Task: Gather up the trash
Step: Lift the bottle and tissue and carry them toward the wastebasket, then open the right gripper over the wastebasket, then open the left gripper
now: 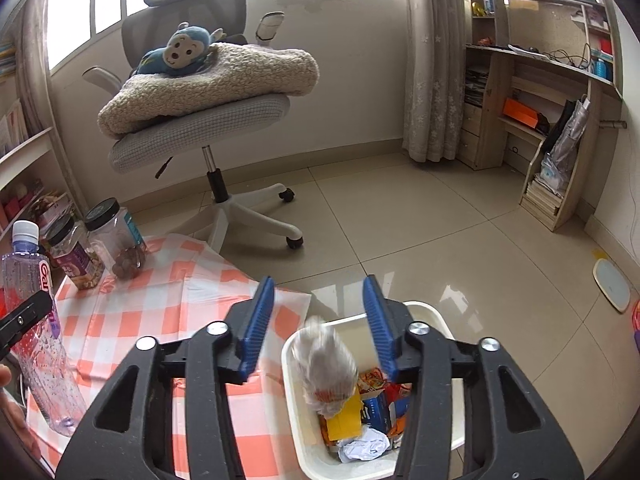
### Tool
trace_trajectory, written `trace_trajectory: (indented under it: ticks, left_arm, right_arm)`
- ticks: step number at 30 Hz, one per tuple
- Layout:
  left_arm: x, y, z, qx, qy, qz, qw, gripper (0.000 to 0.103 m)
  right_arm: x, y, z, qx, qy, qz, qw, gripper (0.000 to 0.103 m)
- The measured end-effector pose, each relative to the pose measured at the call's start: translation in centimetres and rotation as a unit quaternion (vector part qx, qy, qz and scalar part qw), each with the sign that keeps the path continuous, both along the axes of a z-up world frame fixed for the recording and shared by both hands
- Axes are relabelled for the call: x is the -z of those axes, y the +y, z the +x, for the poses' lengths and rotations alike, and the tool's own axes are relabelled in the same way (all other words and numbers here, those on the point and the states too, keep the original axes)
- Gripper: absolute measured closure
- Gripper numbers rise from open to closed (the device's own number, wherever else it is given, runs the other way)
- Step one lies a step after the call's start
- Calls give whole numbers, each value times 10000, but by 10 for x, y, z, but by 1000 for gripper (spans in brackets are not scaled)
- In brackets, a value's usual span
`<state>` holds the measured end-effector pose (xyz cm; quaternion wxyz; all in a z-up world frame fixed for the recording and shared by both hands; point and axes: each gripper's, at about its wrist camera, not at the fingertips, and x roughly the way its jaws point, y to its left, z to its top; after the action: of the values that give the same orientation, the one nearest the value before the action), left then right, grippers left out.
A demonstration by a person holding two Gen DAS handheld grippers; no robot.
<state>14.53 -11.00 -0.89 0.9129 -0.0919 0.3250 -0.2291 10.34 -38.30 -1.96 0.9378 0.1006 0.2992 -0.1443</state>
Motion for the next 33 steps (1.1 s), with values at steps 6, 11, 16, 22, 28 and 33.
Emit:
trace_trajectory:
  ticks: [6, 11, 16, 22, 28, 33]
  left_arm:
    - [3, -48, -4, 522, 171, -183, 9983, 49]
    - [6, -92, -9, 962, 301, -221, 9947, 49]
    - [12, -139, -13, 1336, 423, -129, 9900, 49]
    - [18, -189, -13, 1712, 629, -107, 9832, 49]
    - [13, -221, -10, 1774, 654, 17, 9820, 39]
    - [2, -209, -20, 1549, 345, 302, 9869, 30]
  right_arm:
    - [-3, -37, -18, 464, -80, 136, 9988, 35]
    - [-7, -71, -38, 959, -234, 354, 9945, 20]
    - [-12, -100, -57, 1404, -407, 556, 9877, 16]
    - [-17, -126, -81, 1900, -618, 625, 9778, 10]
    - [-24, -141, -103, 2259, -791, 530, 9695, 7]
    - [-32, -125, -110, 2351, -887, 136, 9678, 7]
